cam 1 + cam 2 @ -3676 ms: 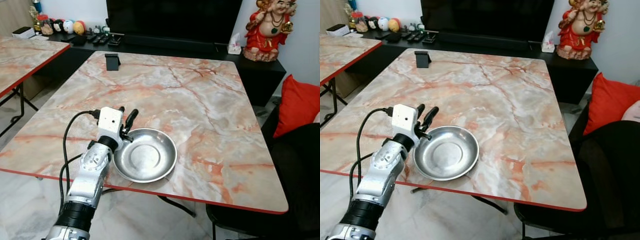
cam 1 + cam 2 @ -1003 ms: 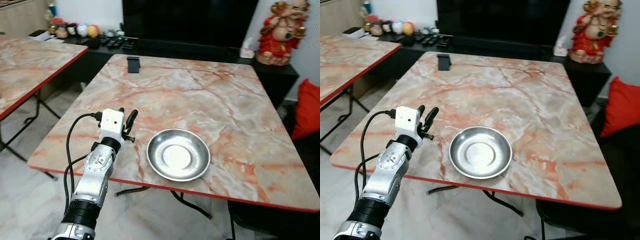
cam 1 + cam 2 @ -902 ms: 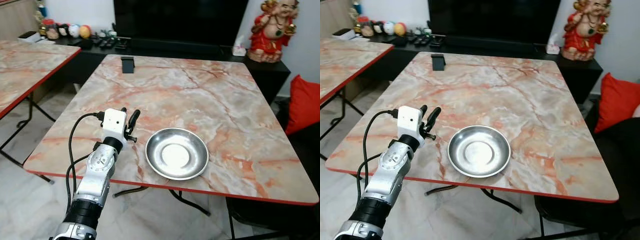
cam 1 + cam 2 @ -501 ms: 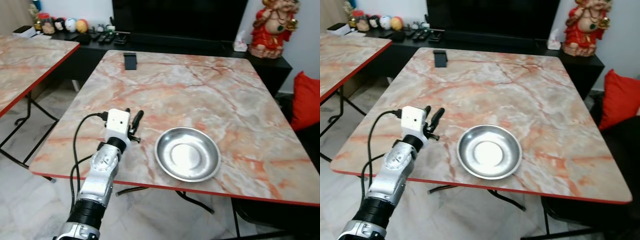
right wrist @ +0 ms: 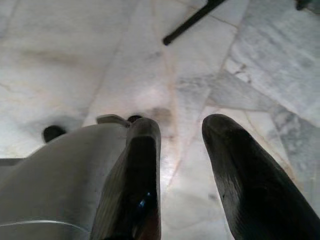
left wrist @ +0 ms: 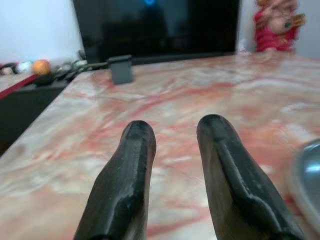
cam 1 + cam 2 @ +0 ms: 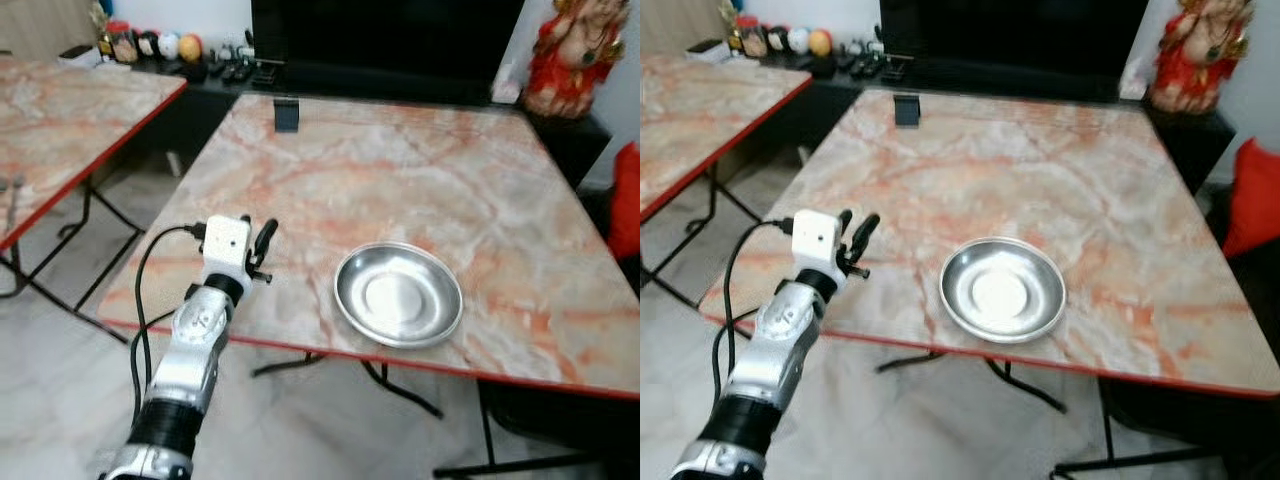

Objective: Setting the table

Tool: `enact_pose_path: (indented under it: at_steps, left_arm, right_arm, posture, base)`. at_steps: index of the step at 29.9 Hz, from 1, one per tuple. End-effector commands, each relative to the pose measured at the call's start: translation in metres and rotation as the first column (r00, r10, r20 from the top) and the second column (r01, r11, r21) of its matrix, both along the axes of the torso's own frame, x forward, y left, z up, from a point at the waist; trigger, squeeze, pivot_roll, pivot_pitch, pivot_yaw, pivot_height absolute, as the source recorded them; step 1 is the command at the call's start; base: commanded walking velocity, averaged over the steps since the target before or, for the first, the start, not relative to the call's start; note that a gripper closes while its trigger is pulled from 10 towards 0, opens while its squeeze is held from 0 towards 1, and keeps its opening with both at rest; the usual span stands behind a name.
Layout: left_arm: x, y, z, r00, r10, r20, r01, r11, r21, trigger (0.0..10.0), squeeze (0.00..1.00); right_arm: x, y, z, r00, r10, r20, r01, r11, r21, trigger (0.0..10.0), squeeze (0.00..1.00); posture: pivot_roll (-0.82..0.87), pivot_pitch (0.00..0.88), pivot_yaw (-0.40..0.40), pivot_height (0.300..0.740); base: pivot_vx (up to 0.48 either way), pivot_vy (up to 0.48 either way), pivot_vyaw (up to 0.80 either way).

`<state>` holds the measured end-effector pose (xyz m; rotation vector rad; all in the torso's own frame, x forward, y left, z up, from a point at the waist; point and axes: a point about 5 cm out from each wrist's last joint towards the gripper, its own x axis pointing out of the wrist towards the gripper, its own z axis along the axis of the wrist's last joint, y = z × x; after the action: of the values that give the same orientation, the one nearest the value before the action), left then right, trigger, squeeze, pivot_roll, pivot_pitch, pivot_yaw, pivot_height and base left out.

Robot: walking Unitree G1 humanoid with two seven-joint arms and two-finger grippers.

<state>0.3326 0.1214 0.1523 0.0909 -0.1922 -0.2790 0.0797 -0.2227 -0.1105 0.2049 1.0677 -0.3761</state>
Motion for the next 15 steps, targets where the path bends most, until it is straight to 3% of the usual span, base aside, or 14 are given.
enact_pose_path:
  at_steps: [1,11,15]
  left_arm:
    - [0.0017,0.0033,0.0029,1.000,0.008,0.002,-0.008,1.000,0.008,10.0,0.00]
    - [0.0022,0.0023,0.0039,1.000,0.002,0.004,-0.002,1.000,0.006,10.0,0.00]
    - [0.0015,0.0011,0.0036,1.000,-0.004,0.005,0.004,1.000,0.006,10.0,0.00]
  right_arm:
    - [0.0040,0.0043,0.0000,1.000,-0.001,0.010,0.001,1.000,0.010,10.0,0.00]
    - [0.0040,0.0051,-0.0002,1.000,0.001,0.010,-0.001,1.000,0.012,10.0,0.00]
    - [0.0034,0.0055,-0.0004,1.000,0.004,0.007,-0.004,1.000,0.014,10.0,0.00]
  posture:
    - [0.08,0.000,-0.033,0.728]
    - [0.09,0.000,-0.032,0.728]
    - [0.09,0.000,-0.030,0.728]
  base:
    - [0.000,0.000,0.00]
    - [0.000,0.000,0.00]
    - [0.000,0.243,0.00]
